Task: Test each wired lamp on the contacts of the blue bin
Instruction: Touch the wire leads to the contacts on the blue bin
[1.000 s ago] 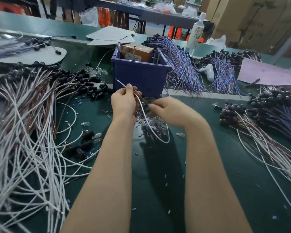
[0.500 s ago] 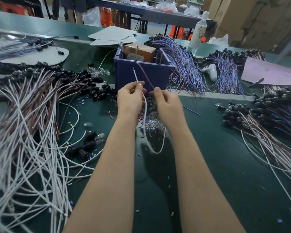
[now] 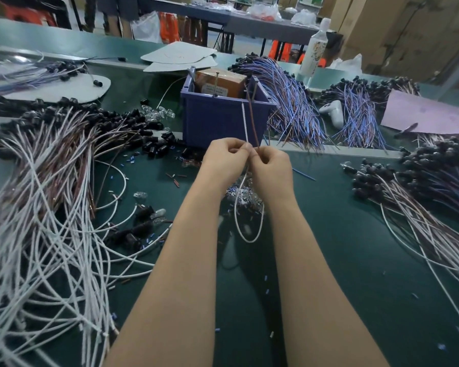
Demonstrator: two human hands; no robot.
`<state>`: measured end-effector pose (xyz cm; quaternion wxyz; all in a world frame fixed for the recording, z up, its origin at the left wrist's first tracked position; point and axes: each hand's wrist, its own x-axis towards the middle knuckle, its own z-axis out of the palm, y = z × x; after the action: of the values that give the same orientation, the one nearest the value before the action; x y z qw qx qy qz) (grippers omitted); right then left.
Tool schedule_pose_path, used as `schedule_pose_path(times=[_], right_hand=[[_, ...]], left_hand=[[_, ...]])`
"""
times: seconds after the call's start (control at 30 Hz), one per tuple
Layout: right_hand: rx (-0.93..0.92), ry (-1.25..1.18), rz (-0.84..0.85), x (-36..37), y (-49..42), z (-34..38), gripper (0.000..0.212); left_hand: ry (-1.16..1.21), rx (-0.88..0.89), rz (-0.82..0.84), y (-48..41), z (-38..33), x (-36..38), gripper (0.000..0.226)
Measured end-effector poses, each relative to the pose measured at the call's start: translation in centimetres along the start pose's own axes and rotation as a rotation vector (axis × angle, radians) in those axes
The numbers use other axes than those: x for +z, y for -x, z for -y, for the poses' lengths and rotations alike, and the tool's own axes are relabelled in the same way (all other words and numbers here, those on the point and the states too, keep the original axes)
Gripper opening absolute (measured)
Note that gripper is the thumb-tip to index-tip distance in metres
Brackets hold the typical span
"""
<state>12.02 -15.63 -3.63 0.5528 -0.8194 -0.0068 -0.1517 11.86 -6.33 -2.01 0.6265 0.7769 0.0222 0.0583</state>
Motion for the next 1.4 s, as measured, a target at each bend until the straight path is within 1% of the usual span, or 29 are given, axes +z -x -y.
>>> schedule_pose_path(times=[0.1, 0.17, 0.2, 0.3, 0.4, 0.57, 0.67, 0.83, 1.03, 1.2, 1.4], right_hand=[[0.001, -0.044, 0.035, 0.0, 0.1, 0.2, 0.019], [0.022, -0.145, 0.063, 0.0, 0.1, 0.4, 0.011], [0.034, -0.184, 0.049, 0.0, 0.1, 0.4, 0.012], [0.045, -0.176, -0.065, -0.1, 0.0, 0.2, 0.023], [0.023, -0.11, -0.166, -0.2, -0.1, -0.1, 0.03], [-0.011, -0.071, -0.189, 0.0, 0.3, -0.1, 0.033], [-0.02, -0.061, -0.19, 0.1, 0.2, 0.0, 0.034], [-0.023, -0.079, -0.184, 0.3, 0.1, 0.2, 0.033], [-0.07, -0.058, -0.171, 0.5, 0.1, 0.4, 0.032], [-0.08, -0.042, -0.17, 0.5, 0.0, 0.4, 0.03], [-0.063, -0.017, -0.175, 0.5, 0.0, 0.5, 0.022]], left_hand=[[0.156, -0.03, -0.033, 0.1, -0.1, 0.0, 0.014], [0.28, -0.073, -0.109, 0.0, 0.0, -0.2, 0.017], [0.314, -0.088, -0.172, -0.2, 0.1, -0.3, 0.019], [0.393, -0.099, -0.333, -0.7, 0.4, -0.8, 0.022], [0.369, -0.072, -0.401, -1.2, 0.5, -1.2, 0.02], [0.301, -0.089, -0.313, -1.6, 0.3, -0.9, 0.022], [0.262, -0.069, -0.305, -1.7, 0.2, -0.8, 0.02], [0.274, -0.058, -0.301, -1.8, 0.3, -1.0, 0.019], [0.237, -0.048, -0.225, -1.8, 0.3, -0.4, 0.024], [0.231, -0.048, -0.231, -2.0, 0.4, -0.5, 0.024], [0.281, -0.034, -0.241, -2.1, 0.5, -0.4, 0.023]])
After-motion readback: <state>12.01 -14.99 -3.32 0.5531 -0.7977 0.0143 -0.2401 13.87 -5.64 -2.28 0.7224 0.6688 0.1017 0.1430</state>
